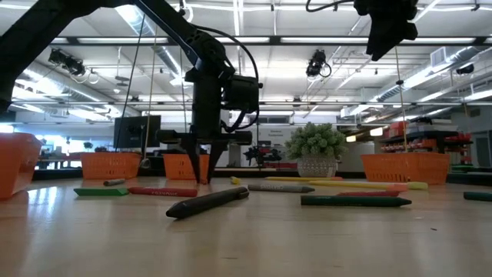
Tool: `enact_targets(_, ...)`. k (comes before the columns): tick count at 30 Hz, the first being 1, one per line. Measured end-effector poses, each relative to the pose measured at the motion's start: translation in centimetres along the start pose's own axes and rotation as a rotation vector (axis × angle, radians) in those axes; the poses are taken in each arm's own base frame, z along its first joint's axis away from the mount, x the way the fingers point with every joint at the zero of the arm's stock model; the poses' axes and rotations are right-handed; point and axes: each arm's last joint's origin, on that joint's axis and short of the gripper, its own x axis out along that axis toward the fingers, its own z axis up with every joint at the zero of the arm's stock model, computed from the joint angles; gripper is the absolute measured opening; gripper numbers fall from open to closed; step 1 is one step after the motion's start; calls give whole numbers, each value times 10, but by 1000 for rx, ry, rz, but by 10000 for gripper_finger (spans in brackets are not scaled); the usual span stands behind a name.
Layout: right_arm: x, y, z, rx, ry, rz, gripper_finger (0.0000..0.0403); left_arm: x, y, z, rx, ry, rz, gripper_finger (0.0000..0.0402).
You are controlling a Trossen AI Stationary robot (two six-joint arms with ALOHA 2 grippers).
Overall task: Sort crayons/erasers/pens/pencils in bins
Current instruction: Put the top red crayon into the middle orange bin
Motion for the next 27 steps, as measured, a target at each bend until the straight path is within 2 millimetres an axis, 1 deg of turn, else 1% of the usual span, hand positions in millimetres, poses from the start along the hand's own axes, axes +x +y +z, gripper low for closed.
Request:
enact_targets(11, 0, 0, 0, -6, -2, 1, 161, 0, 0, -1, 34, 17, -5, 57)
enact_targets(19, 0, 0, 0, -7, -3, 1, 161, 1, 0, -1, 39, 24, -8, 56)
enact_targets(24, 0, 0, 0, -13, -4, 0, 161, 0, -1, -1, 87, 36, -19, 51)
enact_targets(27, 0, 0, 1, -24, -9, -8, 161, -8, -4, -1, 113, 34, -50, 49)
